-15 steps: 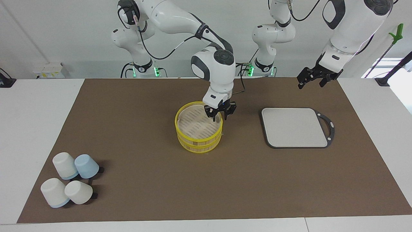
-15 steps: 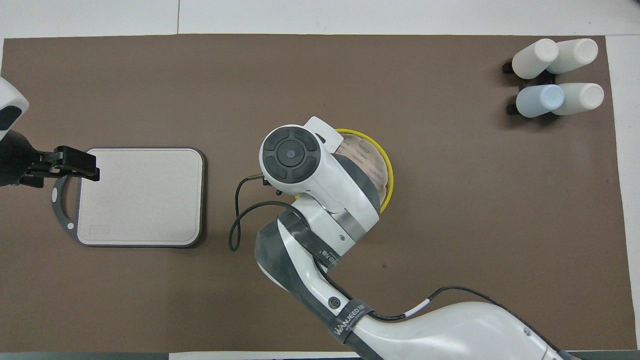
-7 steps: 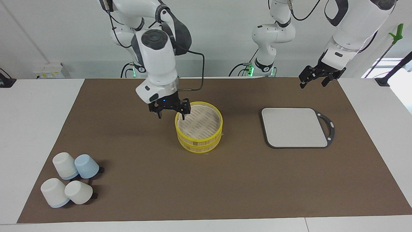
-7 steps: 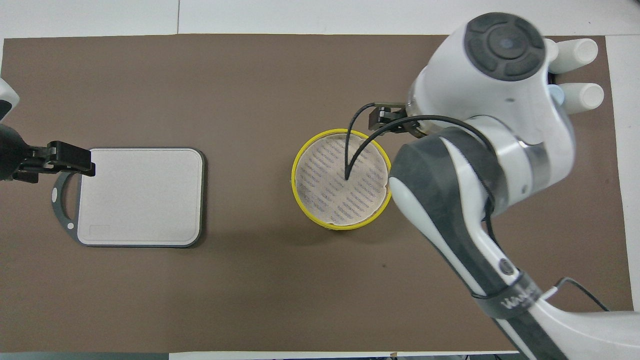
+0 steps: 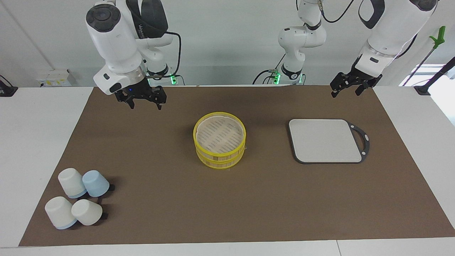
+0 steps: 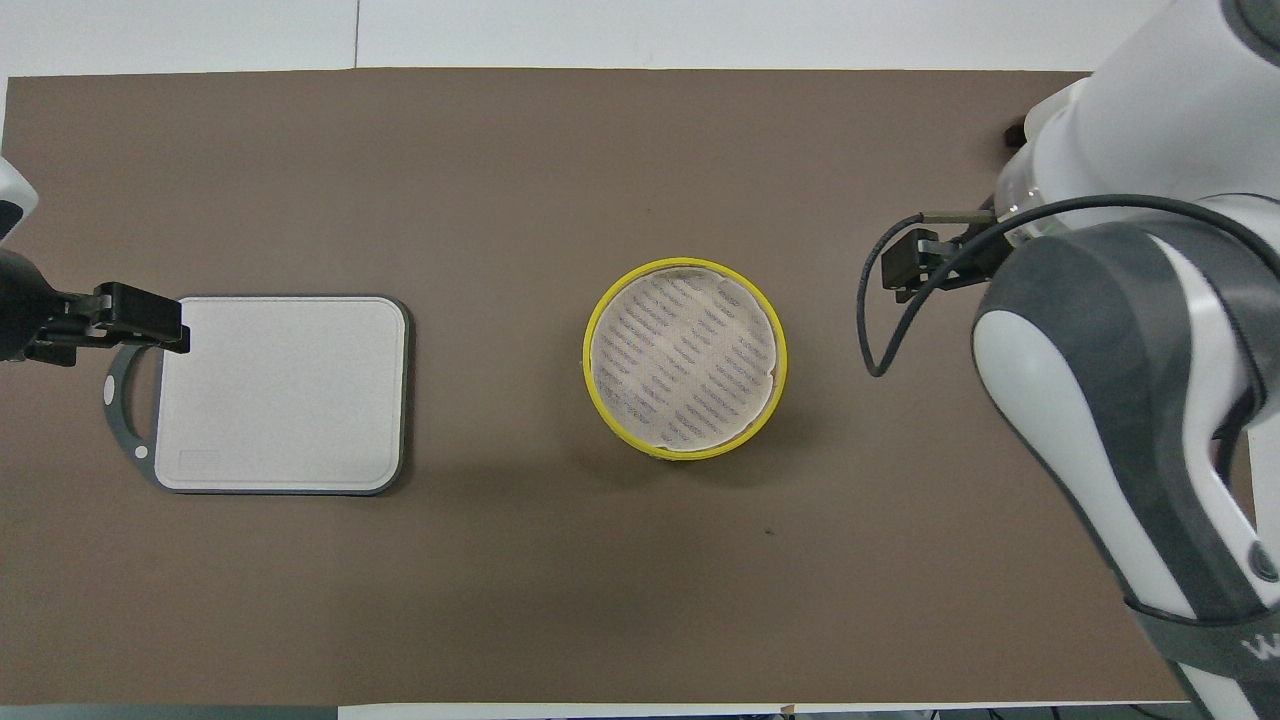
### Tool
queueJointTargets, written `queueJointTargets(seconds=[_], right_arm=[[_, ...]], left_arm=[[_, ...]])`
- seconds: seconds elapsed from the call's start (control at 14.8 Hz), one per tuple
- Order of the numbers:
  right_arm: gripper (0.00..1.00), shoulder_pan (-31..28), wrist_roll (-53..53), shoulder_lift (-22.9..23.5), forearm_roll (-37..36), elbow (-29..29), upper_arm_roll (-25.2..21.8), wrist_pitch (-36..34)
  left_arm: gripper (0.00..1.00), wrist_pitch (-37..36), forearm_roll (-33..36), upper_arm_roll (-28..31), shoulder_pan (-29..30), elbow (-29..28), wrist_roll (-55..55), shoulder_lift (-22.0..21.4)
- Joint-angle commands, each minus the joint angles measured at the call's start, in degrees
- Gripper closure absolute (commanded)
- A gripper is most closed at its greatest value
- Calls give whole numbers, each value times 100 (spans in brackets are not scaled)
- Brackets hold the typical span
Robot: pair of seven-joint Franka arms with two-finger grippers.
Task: Place bun in steamer
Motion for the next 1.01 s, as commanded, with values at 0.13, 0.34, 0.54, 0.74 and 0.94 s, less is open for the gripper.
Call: queueJointTargets(seconds=[0.13, 0.34, 0.54, 0.74, 0.94], right_arm=[[0, -43, -678, -435, 91, -670, -429, 69], [0, -43, -889, -532, 91, -820, -667, 147], [0, -60, -908, -471, 91, -768, -800, 410], [0, -52, -908, -436, 73, -688, -835, 472], [0, -52, -908, -436, 56, -697, -835, 657]], left_arm=[[0, -90, -75, 39, -23, 32, 101, -35], [0, -81, -75, 39, -32, 32, 75, -35], [0, -81, -75, 39, -41, 32, 57, -35], [0, -72, -75, 39, -41, 41, 57, -26], [0, -72, -75, 39, -41, 41, 58, -26]])
